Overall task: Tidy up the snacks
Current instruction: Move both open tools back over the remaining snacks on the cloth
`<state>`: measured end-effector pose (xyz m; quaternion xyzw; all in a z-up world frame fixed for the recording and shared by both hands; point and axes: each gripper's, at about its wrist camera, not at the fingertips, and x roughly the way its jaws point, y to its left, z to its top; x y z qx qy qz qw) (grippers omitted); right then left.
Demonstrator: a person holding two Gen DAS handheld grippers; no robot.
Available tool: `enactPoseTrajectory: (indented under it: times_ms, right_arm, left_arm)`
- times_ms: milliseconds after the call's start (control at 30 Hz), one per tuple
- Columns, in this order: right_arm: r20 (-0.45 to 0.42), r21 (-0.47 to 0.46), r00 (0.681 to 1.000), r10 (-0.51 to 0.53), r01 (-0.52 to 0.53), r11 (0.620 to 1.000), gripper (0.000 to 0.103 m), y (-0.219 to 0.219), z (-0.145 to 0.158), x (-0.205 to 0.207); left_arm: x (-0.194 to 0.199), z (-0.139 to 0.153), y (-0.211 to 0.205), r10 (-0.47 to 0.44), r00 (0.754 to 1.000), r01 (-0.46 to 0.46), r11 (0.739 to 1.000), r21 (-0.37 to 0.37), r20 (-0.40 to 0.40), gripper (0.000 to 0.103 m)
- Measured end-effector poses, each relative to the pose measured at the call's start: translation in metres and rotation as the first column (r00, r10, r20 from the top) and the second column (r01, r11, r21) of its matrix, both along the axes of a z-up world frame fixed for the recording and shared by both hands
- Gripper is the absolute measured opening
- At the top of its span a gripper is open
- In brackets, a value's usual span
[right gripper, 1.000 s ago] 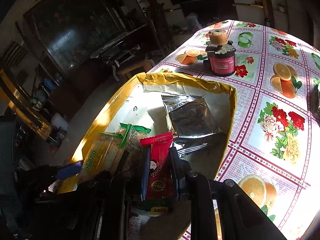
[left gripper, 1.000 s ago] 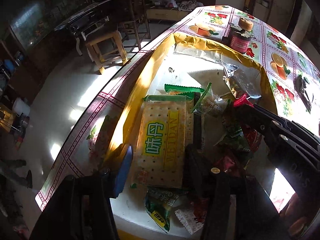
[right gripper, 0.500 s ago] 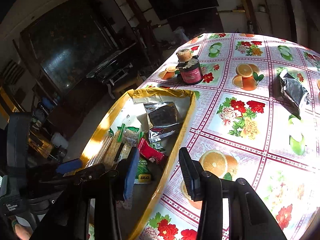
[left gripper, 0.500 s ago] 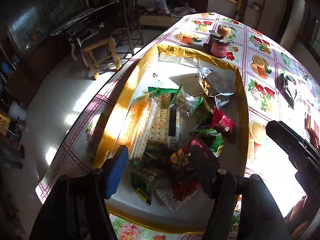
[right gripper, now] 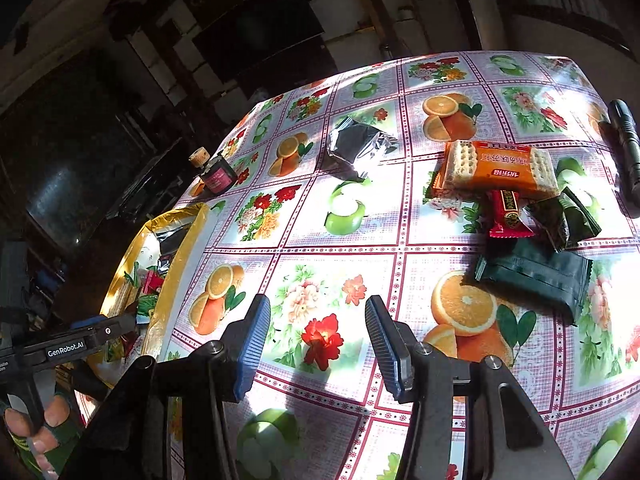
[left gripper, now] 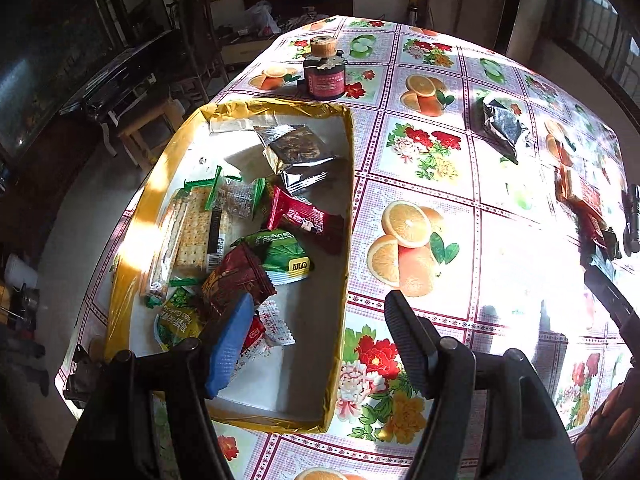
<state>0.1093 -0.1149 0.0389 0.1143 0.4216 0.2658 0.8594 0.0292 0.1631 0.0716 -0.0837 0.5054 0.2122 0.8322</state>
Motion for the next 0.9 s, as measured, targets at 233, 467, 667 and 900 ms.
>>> enactPoseTrajectory:
  times_ms: [233,467,667,900]
  right_arm:
    - [0.003,-0.020,0.984,-0.178,0.178,0.984,0.054,-0.074,-0.004,0.017]
    - [0.015,-0.076,0.963,-0.270,0.270,0.960,0.061,-0.106,-0.006,0.045]
    - [0.067,-0.208,0.967,-0.247,0.256,0.944,0.074,-0.096,-0.007,0.079]
    - [0.029,-0.256,0.977,-0.210,0.210,0.944,0.061,-0.093,-0.028,0.101]
  left_arm:
    - [0.021,0.001,-0.046,-0.086,0.996,0.086,0.996,-0.009,-0.011,0.067]
    - [0.048,0.002,-0.095,-0.172,0.985,0.171,0.985,-0.028,-0.017,0.068]
    - [0.087,-0.001,-0.133,-0.248,0.968,0.244,0.965,-0.098,-0.028,0.068]
    - [0.137,-0.002,-0.173,-0.308,0.951,0.302,0.942,-0.147,-0.026,0.068]
